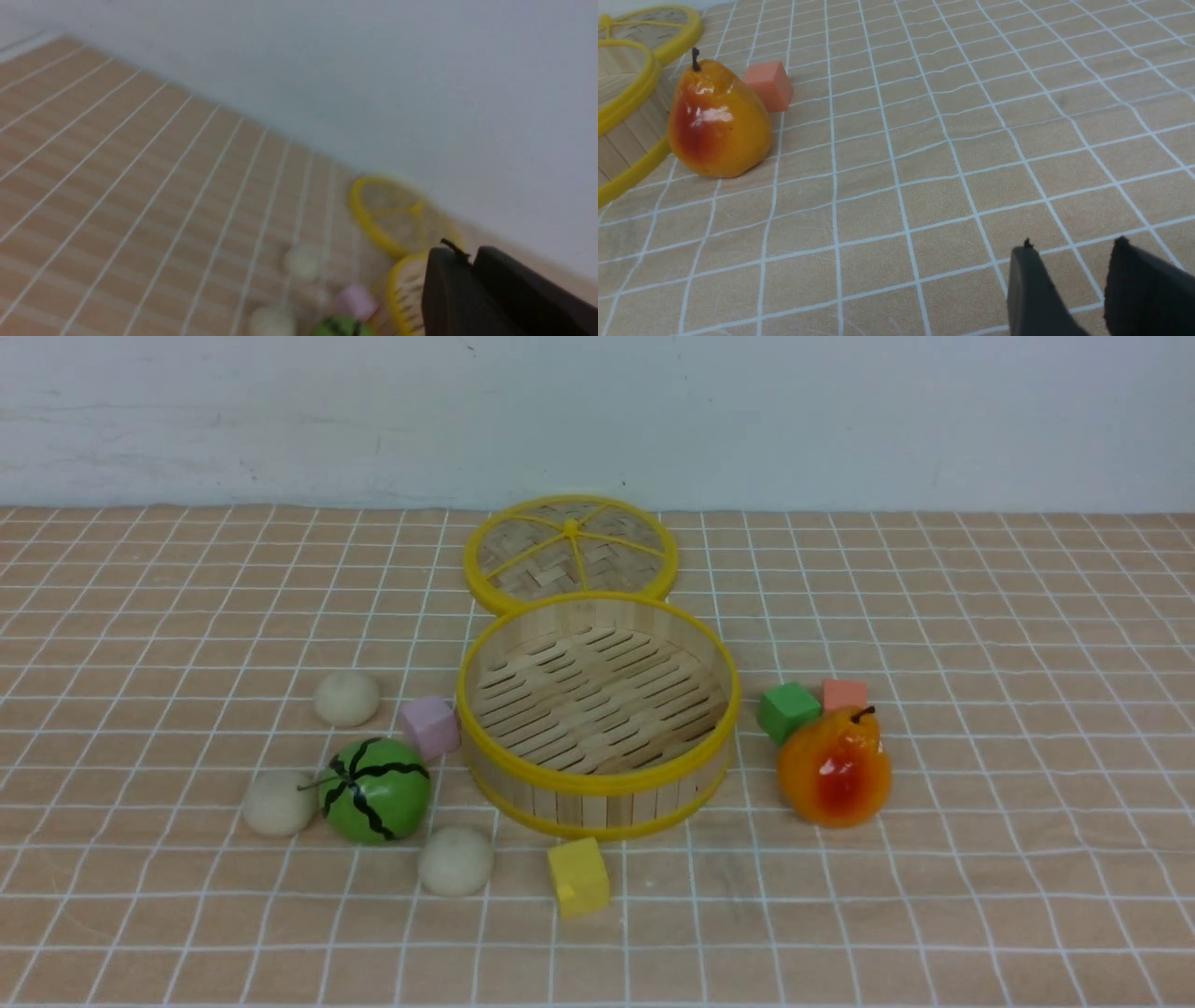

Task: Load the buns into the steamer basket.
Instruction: Use the left arm to grab a steamed stuffed bun

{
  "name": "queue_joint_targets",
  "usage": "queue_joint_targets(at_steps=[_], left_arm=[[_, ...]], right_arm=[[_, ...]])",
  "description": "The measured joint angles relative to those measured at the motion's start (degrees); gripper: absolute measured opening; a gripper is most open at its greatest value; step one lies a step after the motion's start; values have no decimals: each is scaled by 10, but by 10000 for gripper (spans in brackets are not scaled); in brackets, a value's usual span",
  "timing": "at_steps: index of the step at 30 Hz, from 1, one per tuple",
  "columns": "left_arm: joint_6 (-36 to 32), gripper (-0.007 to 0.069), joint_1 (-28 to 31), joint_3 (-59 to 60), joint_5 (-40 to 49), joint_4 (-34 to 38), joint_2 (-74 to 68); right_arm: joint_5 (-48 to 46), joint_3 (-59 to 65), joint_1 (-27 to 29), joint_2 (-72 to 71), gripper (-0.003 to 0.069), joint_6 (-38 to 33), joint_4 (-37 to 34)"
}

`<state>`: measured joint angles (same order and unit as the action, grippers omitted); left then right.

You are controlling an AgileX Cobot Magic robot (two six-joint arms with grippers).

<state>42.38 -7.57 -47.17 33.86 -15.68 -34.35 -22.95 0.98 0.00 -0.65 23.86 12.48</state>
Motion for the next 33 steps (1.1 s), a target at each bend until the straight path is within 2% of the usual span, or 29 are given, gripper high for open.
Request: queue_joint_targets(at_steps=[5, 16, 20, 25, 33], left_arm=[[-14, 68, 0, -4, 36, -4, -101], [-18, 100, 0, -24, -33, -2, -384], [-18, 147, 0, -76, -29, 9, -479], [-33, 241, 0, -159, -6, 23, -582], [-50, 267, 0, -196, -9, 27, -673]], right_arm=[[0, 0, 0, 0, 241, 0, 0], [0, 0, 0, 0, 241, 0, 0], [0, 0, 0, 0, 241, 0, 0], [0, 0, 0, 0, 241, 0, 0], [0, 0, 0, 0, 241, 0, 0]])
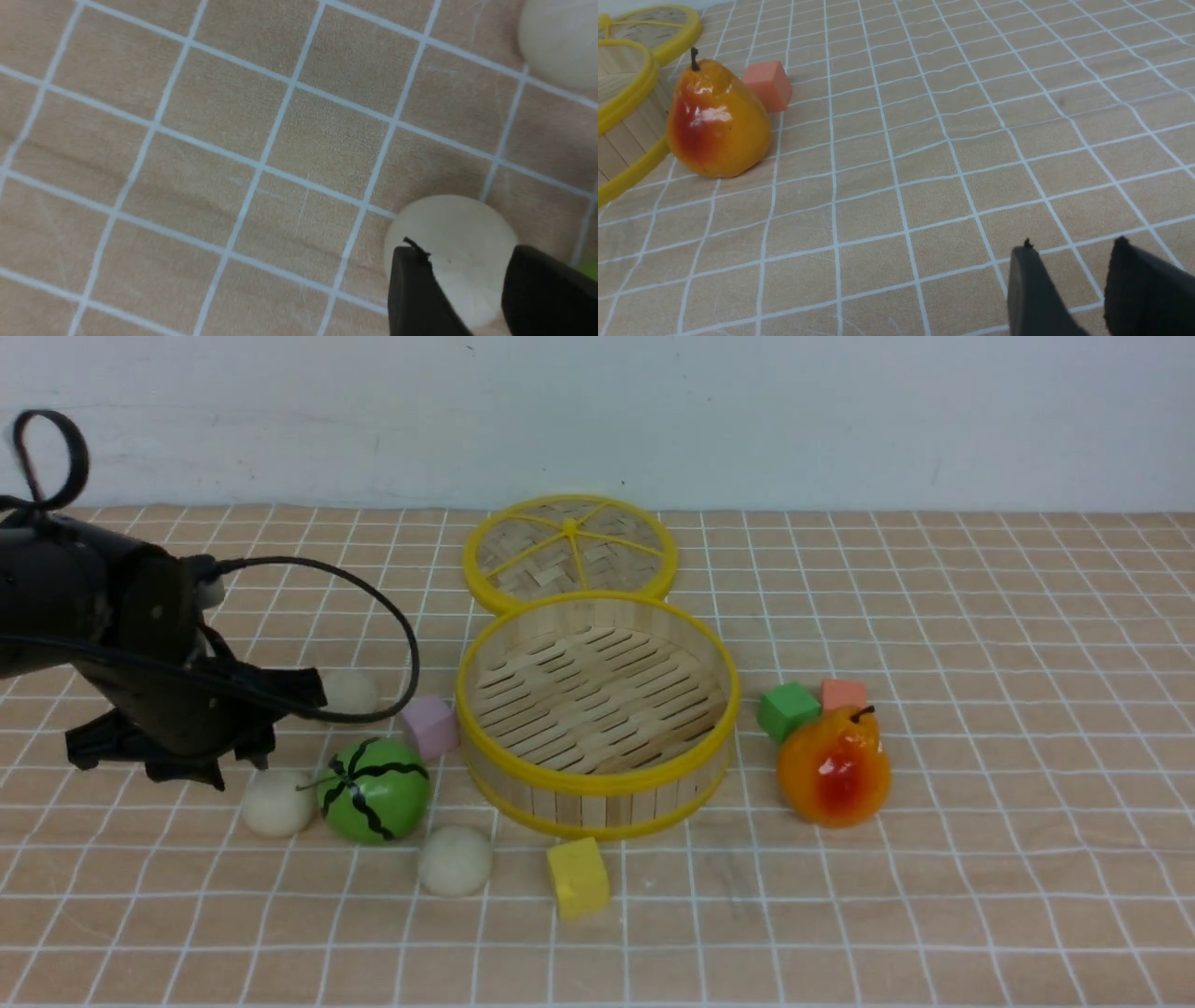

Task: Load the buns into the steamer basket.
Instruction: Use the left arm to grab a steamed stuffed bun, then use the left arm to put the steamed stuffed bun into the steamer

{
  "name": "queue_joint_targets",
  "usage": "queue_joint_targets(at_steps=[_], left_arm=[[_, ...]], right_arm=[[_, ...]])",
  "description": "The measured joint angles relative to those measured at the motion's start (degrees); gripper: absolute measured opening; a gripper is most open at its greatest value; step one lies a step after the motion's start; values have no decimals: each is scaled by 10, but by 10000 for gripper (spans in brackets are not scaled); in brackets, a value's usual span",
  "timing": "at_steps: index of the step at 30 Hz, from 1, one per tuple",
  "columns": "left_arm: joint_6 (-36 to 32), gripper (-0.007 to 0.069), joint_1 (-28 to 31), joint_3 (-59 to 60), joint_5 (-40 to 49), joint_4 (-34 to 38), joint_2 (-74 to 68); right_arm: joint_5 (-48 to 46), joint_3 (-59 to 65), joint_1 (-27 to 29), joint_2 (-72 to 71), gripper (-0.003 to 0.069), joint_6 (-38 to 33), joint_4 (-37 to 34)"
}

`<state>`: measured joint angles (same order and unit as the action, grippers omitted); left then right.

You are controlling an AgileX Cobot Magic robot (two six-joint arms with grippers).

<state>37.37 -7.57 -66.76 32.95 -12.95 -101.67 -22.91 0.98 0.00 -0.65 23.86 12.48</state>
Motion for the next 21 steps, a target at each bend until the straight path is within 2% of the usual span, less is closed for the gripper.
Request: queue_joint_targets(at_steps=[3, 7, 10, 12, 15, 21], left_arm=[[0, 259, 0, -1, -11, 0, -20], [0, 211, 0, -1, -25, 0, -44], [0, 149, 0, -7, -23, 2, -44], [-10, 36, 0, -25, 0, 10, -44], [-35, -13, 0, -58, 45, 16, -43], [-86, -13, 0, -167, 131, 39, -18]], right_arm=[[0, 0, 0, 0, 241, 0, 0], [0, 0, 0, 0, 241, 0, 0], [0, 0, 0, 0, 241, 0, 0], [0, 0, 0, 0, 241, 0, 0], [0, 0, 0, 0, 241, 0, 0], [0, 0, 0, 0, 241, 0, 0]])
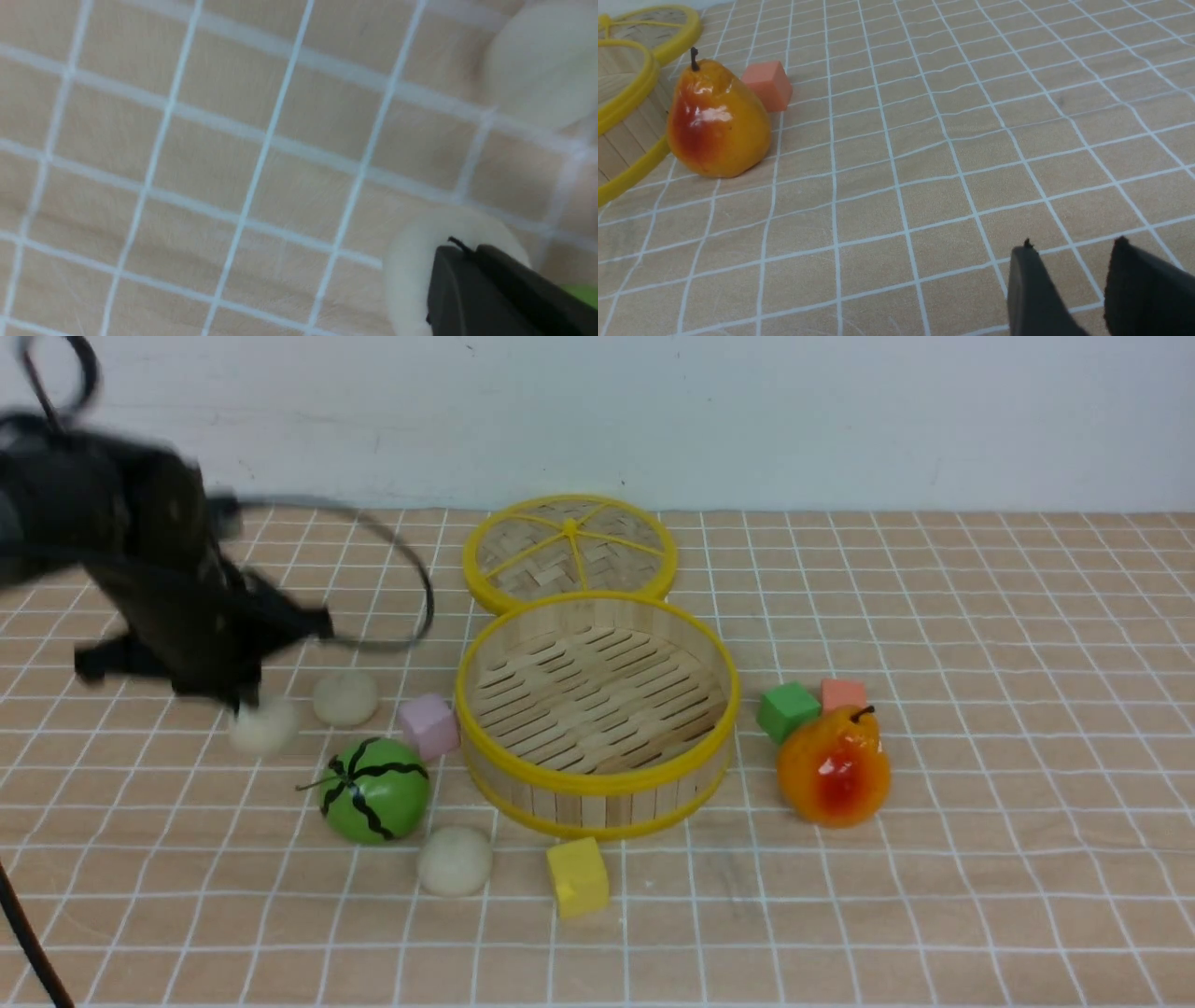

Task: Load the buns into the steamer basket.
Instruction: Use the left arm to put the steamed stuffed bun into the steamer

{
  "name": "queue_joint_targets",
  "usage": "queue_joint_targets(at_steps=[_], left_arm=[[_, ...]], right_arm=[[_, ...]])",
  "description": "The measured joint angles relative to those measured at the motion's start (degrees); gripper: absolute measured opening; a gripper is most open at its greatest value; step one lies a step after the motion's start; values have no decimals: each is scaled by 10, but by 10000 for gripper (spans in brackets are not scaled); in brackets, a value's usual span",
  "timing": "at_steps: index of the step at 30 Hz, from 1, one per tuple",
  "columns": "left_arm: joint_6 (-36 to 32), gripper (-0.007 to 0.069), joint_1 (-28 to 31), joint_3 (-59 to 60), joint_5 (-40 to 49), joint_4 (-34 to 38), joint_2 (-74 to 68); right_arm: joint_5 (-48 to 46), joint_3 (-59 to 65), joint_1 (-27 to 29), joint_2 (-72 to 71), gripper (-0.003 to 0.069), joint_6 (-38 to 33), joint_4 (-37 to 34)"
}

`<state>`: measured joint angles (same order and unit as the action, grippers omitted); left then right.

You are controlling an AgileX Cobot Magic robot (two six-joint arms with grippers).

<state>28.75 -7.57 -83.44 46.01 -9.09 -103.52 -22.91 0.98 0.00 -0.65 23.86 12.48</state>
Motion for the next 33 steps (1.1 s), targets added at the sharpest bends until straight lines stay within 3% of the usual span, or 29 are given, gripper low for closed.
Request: queue_joint_targets(at_steps=[3, 5, 11, 17, 23, 28, 33], left_arm=[[-53, -13, 0, -75, 23, 83, 12], [-126, -13, -5, -124, 21, 199, 13], [-254, -13, -52, -137, -30, 375, -25], [-272, -1, -91, -137, -101, 400, -105], [-266, 25, -94, -137, -136, 399, -165], [-249, 103, -94, -137, -142, 398, -188], [-248, 250, -94, -137, -121, 385, -177]], right_arm=[[0, 0, 0, 0, 241, 0, 0], [0, 0, 0, 0, 241, 0, 0], [0, 0, 0, 0, 241, 0, 0], [0, 0, 0, 0, 241, 0, 0], [0, 0, 0, 0, 241, 0, 0], [0, 0, 0, 0, 241, 0, 0], [0, 0, 0, 0, 241, 0, 0]])
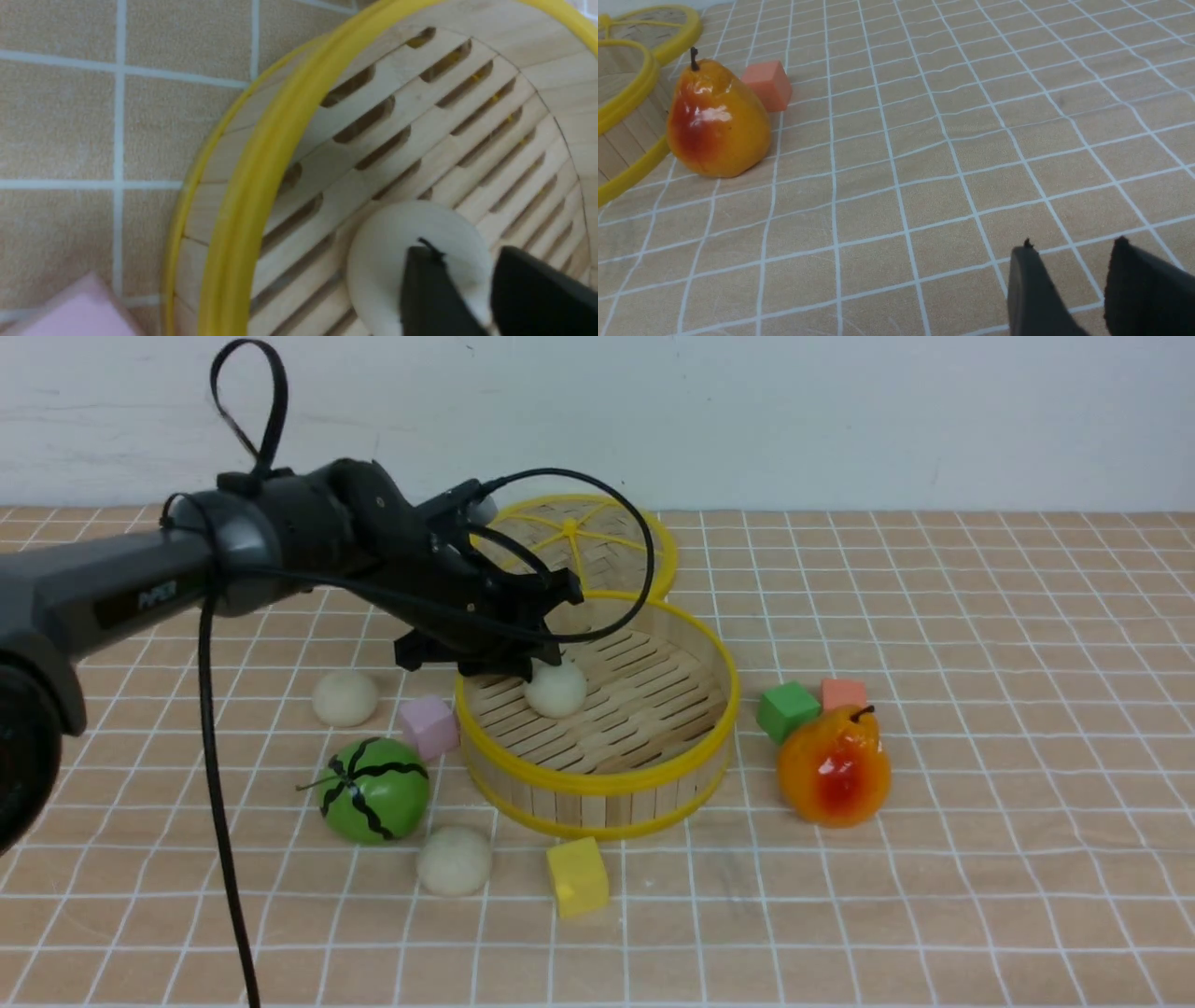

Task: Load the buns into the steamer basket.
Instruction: Use the left arm to put the steamed stuffed bun into the steamer, then use the left arm to grab a steamed stuffed bun

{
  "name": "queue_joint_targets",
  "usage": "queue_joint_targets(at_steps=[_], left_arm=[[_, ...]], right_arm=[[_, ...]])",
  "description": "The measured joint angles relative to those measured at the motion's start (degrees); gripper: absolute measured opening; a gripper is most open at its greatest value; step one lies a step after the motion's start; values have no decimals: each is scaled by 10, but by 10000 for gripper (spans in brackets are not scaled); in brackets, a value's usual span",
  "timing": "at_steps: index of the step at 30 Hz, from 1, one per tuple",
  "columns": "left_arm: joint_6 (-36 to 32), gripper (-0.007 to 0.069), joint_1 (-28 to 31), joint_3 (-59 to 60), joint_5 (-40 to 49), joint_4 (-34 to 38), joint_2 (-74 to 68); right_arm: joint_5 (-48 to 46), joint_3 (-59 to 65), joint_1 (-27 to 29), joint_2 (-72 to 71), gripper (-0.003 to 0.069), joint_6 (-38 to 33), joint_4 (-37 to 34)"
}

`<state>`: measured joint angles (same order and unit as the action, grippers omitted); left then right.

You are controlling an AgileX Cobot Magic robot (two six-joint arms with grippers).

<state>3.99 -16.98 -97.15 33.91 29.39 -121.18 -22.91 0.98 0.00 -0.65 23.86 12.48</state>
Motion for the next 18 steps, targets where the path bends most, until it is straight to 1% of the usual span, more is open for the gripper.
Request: queue_joint_targets(at_steps=[1, 3, 6, 9, 11, 12, 15, 16, 18], left_arm=[[1, 304, 1, 0, 14, -9, 9], [1, 383, 4, 0, 44, -27, 34], [1, 447, 12, 1, 94, -60, 84], [1, 467, 16, 5, 171, -105, 164], [1, 467, 11, 16, 195, -116, 193], [-5, 465, -2, 48, 210, -125, 254], [-7, 461, -24, 92, 206, -128, 309], [-6, 454, -44, 143, 197, -133, 352], [13, 446, -76, 211, 184, -151, 394]], right_arm=[[0, 0, 0, 0, 241, 0, 0], [0, 0, 0, 0, 241, 0, 0], [0, 0, 0, 0, 241, 0, 0], [0, 0, 0, 0, 241, 0, 0], [0, 0, 0, 0, 241, 0, 0], [0, 0, 0, 0, 241, 0, 0], [0, 0, 0, 0, 241, 0, 0], [0, 0, 0, 0, 241, 0, 0], [0, 0, 0, 0, 241, 0, 0]])
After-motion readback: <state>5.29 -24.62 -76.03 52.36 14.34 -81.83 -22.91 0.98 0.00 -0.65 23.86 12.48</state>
